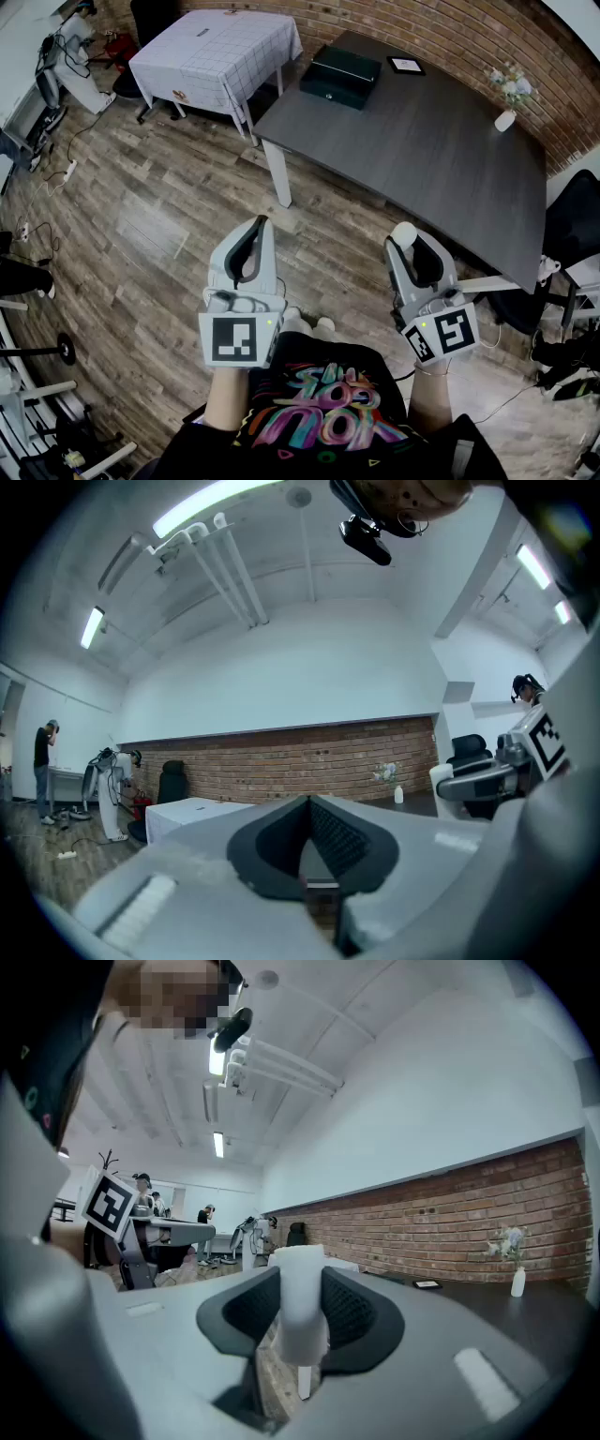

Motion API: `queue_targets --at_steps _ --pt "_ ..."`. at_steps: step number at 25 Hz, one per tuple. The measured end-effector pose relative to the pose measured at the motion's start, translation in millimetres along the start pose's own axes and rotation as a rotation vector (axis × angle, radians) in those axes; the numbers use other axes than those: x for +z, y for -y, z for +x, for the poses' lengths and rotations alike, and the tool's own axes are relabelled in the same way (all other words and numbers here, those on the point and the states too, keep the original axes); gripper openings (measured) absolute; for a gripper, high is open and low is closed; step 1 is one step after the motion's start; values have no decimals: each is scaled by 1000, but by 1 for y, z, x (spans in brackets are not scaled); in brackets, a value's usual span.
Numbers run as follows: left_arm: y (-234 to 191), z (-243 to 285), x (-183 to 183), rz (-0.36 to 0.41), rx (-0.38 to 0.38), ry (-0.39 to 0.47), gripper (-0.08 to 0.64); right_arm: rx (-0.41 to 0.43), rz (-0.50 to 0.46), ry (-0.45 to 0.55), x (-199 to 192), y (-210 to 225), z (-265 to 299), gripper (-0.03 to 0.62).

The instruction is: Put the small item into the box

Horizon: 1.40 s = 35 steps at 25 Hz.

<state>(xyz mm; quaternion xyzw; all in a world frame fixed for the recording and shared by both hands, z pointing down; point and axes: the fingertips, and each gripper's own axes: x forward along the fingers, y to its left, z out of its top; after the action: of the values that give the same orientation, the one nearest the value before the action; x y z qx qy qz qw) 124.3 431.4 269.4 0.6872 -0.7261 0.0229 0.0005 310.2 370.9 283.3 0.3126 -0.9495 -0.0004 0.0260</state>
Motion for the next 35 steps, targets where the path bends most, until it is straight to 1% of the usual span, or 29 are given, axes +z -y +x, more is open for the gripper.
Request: queue_targets --at_steps 7,12,16,20,22,28,32,35 --pt "15 -1 2 13 21 6 3 3 9 22 1 14 -13 133" --pt "25 -9 0 24 48 7 3 30 10 30 -2 19 -20 133" --pt "24 -10 -3 14 74 5 3 41 15 23 -7 23 -19 133" --pt "12 -2 -8 10 97 -1 3 44 15 13 -11 30 -7 133" --pt "5 6 -11 13 103 1 3 48 12 6 -13 33 4 133" --pt "-24 51 -22 -22 93 -2 3 43 4 -18 -18 44 56 133" --pt "-64 96 -27 -21 94 -22 3 35 -1 -22 -13 57 110 134" --pt "-99 129 -24 -13 101 -22 3 33 0 -16 -7 65 155 135"
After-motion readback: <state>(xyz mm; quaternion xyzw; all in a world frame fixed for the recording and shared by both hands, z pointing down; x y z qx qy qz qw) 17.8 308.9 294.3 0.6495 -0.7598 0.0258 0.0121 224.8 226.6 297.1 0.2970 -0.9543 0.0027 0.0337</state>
